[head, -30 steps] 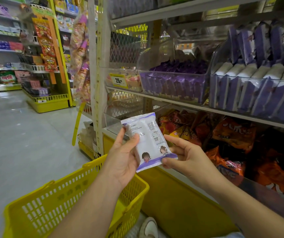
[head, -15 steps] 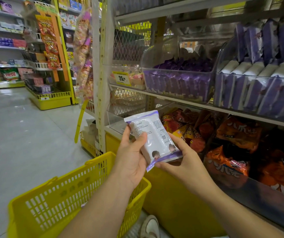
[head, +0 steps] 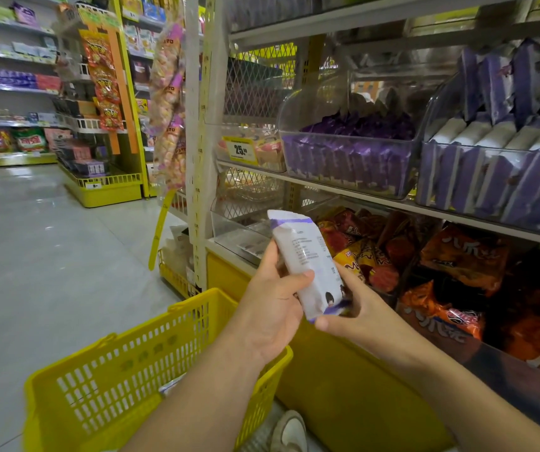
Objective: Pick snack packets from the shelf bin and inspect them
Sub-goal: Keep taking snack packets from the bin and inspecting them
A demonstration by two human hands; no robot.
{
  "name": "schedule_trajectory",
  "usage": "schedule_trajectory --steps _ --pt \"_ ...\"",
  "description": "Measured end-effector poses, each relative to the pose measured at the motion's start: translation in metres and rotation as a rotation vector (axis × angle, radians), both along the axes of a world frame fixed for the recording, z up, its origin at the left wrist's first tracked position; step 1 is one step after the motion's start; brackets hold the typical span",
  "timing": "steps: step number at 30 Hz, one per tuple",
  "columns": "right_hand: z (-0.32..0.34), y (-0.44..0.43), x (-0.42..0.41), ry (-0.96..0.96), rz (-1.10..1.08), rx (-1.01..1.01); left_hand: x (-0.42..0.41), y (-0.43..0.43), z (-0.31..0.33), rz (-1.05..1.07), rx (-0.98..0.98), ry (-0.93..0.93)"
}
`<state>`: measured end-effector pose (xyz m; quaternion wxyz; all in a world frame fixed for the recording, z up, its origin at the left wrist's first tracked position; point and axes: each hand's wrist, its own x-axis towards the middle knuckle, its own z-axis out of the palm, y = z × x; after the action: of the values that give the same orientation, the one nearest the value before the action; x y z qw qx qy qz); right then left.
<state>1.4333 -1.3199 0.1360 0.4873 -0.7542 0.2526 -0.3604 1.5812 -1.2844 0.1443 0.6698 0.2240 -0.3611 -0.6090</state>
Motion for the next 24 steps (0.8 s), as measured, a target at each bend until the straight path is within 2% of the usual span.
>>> schedule_trajectory --steps 3,8,11,13,16,20,24 --pt "-0.001 -0.003 -0.003 -0.044 0.049 0.19 -0.003 0.002 0.0 -0.057 -0.031 -0.052" --pt "-0.006 -0.006 -0.005 -0.095 0.073 0.323 -0.001 0.003 0.001 -0.091 -0.059 -0.075" --pt "-0.005 -0.002 0.0 -0.019 -0.161 0.085 0.0 0.001 0.0 -0.035 -0.016 -0.072" --pt "-0.004 -0.002 0.002 -0.037 -0.27 -0.029 0.003 -0.002 -0.003 0.052 0.053 -0.107" --pt "0.004 0.0 0.003 -0.102 -0.222 0.008 0.01 -0.005 -0.005 0.138 0.141 -0.081" --pt "0.012 0.0 0.002 -0.09 -0.125 0.101 0.014 -0.005 -0.005 0.223 0.166 -0.071" --pt "0.016 -0.002 0.005 -0.151 -0.002 0.331 0.01 -0.007 -0.006 0.342 0.154 -0.175"
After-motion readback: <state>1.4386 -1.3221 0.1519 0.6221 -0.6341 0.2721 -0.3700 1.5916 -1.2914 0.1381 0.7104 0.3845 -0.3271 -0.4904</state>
